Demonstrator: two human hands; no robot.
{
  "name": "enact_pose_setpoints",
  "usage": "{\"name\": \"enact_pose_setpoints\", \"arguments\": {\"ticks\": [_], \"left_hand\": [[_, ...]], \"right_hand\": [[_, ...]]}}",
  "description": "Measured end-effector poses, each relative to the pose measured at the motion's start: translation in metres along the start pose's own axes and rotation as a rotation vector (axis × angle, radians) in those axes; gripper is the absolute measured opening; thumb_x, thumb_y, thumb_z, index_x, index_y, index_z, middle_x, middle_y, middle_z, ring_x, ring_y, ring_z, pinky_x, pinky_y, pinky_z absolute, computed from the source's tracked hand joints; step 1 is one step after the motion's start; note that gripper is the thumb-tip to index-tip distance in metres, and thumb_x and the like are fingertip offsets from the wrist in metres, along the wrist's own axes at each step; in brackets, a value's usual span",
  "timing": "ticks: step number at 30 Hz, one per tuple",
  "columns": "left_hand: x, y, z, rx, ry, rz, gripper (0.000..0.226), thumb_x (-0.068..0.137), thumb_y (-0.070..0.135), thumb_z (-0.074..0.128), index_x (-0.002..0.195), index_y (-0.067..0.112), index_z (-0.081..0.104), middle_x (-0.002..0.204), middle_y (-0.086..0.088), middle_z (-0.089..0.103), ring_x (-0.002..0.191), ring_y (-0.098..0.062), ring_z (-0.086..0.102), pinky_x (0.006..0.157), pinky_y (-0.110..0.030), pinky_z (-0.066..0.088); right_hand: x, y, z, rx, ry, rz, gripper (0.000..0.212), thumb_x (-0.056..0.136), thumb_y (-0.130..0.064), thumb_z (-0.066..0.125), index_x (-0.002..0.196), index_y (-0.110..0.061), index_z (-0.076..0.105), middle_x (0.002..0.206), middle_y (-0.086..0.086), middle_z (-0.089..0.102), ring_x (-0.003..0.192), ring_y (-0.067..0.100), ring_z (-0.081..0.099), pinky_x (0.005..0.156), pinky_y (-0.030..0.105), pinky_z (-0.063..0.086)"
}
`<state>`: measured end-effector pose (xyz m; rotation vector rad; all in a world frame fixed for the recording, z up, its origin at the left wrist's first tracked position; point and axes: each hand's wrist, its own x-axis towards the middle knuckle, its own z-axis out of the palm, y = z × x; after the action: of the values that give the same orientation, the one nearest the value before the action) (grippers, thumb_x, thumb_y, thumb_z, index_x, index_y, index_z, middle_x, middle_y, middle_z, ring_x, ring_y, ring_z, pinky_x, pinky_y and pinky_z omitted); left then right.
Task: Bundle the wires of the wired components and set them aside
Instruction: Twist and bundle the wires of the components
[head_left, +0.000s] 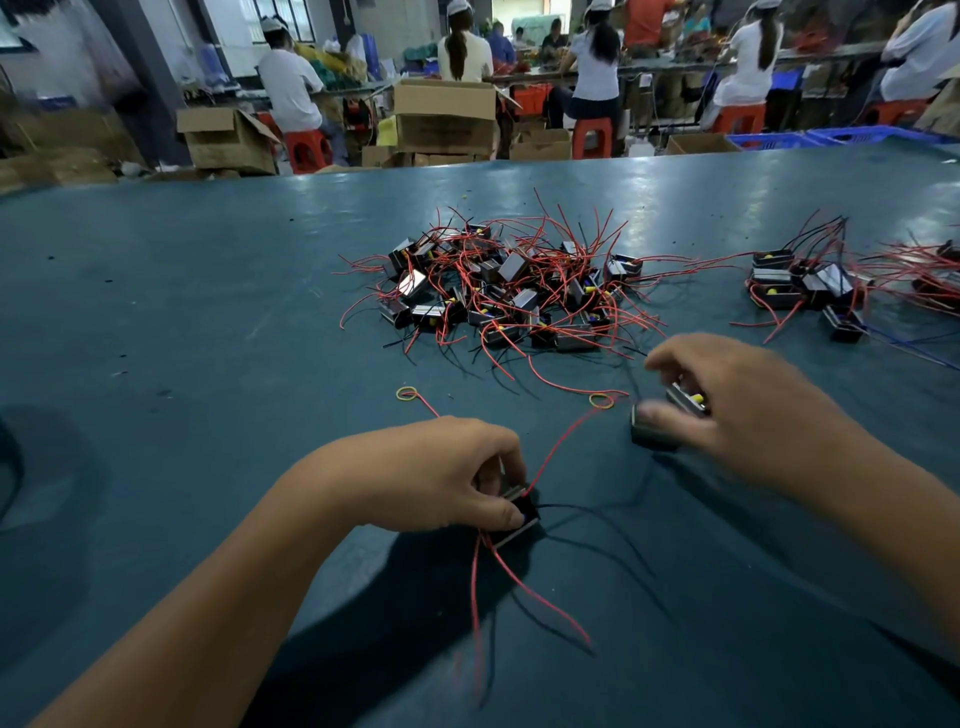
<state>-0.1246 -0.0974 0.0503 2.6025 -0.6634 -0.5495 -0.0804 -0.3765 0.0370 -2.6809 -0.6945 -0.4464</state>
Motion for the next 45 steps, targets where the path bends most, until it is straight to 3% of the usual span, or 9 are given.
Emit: {"name": "enact_pose_setpoints", "arguments": {"ticks": [3,6,11,17,21,25,33,37,45], "left_hand": [[0.001,0.000,-0.002,0.023,-0.007,0.001,0.018,0.091,0.043,0.068,0.101,0.029,0.063,0.086,0.011,0.065,0.079,-0.008,0.060,0.076,-0.034,0.052],[0.002,-0.002,-0.004,-0.019,0.006,0.012,0.018,0.089,0.041,0.071,0.097,0.031,0.060,0.088,0.010,0.065,0.081,-0.010,0.062,0.077,-0.035,0.052],[0.005,-0.006,-0.004,-0.048,0.011,0.016,0.018,0.088,0.041,0.073,0.098,0.028,0.064,0.086,0.012,0.065,0.078,-0.004,0.061,0.072,-0.024,0.049],[0.006,-0.008,-0.006,-0.086,0.011,0.015,0.020,0.088,0.039,0.074,0.103,0.026,0.072,0.085,0.008,0.068,0.079,-0.010,0.063,0.076,-0.032,0.052],[0.003,-0.007,-0.009,-0.072,0.129,0.073,0.020,0.087,0.038,0.075,0.104,0.028,0.070,0.086,0.011,0.067,0.078,-0.008,0.062,0.076,-0.033,0.052],[0.000,0.002,-0.010,-0.186,0.268,0.206,0.023,0.081,0.038,0.082,0.096,0.031,0.067,0.083,0.012,0.060,0.069,-0.009,0.055,0.064,-0.029,0.048],[0.009,0.008,0.002,-0.152,0.207,0.247,0.010,0.090,0.029,0.074,0.086,0.024,0.066,0.077,0.005,0.060,0.067,-0.005,0.053,0.062,-0.018,0.041],[0.006,0.001,-0.004,-0.259,0.136,0.227,0.011,0.092,0.029,0.071,0.091,0.018,0.069,0.082,-0.004,0.067,0.076,-0.024,0.063,0.069,-0.036,0.051],[0.005,-0.005,-0.008,-0.368,0.044,0.240,0.005,0.094,0.019,0.069,0.098,0.015,0.071,0.091,-0.009,0.070,0.080,-0.027,0.064,0.074,-0.038,0.052]], "right_hand": [[0.000,-0.005,-0.014,0.102,0.447,-0.077,0.017,0.094,-0.025,0.062,0.106,-0.014,0.061,0.080,-0.001,0.060,0.072,0.020,0.055,0.071,0.034,0.047],[-0.004,-0.015,-0.023,0.071,0.575,-0.275,0.015,0.094,-0.017,0.057,0.102,-0.006,0.065,0.076,0.003,0.060,0.068,0.016,0.049,0.073,0.022,0.040],[-0.010,-0.031,-0.009,0.084,0.208,-0.542,0.019,0.093,-0.021,0.057,0.100,-0.009,0.071,0.075,-0.002,0.064,0.063,0.015,0.059,0.062,0.031,0.052],[-0.013,-0.043,0.004,0.151,-0.083,-0.643,0.017,0.094,-0.029,0.064,0.105,-0.018,0.071,0.081,-0.009,0.063,0.072,0.005,0.057,0.067,0.018,0.048],[-0.015,-0.050,0.006,0.337,-0.067,-0.531,0.018,0.096,-0.031,0.060,0.109,-0.020,0.066,0.084,-0.015,0.066,0.070,-0.008,0.052,0.069,0.006,0.040],[-0.018,-0.047,0.006,0.417,-0.081,-0.458,0.021,0.098,-0.034,0.053,0.116,-0.025,0.059,0.089,-0.018,0.068,0.071,0.000,0.064,0.066,0.025,0.051],[-0.018,-0.048,0.008,0.458,-0.096,-0.408,0.011,0.097,-0.031,0.052,0.107,-0.029,0.056,0.081,-0.014,0.064,0.068,0.006,0.061,0.064,0.029,0.049],[-0.015,-0.043,0.013,0.504,-0.245,-0.186,0.007,0.095,-0.031,0.056,0.088,-0.029,0.057,0.067,-0.010,0.067,0.055,0.011,0.061,0.052,0.023,0.046],[-0.017,-0.068,0.038,1.131,-0.360,0.262,0.012,0.095,-0.011,0.060,0.105,-0.016,0.064,0.071,0.006,0.066,0.051,0.015,0.053,0.038,0.022,0.039]]}}
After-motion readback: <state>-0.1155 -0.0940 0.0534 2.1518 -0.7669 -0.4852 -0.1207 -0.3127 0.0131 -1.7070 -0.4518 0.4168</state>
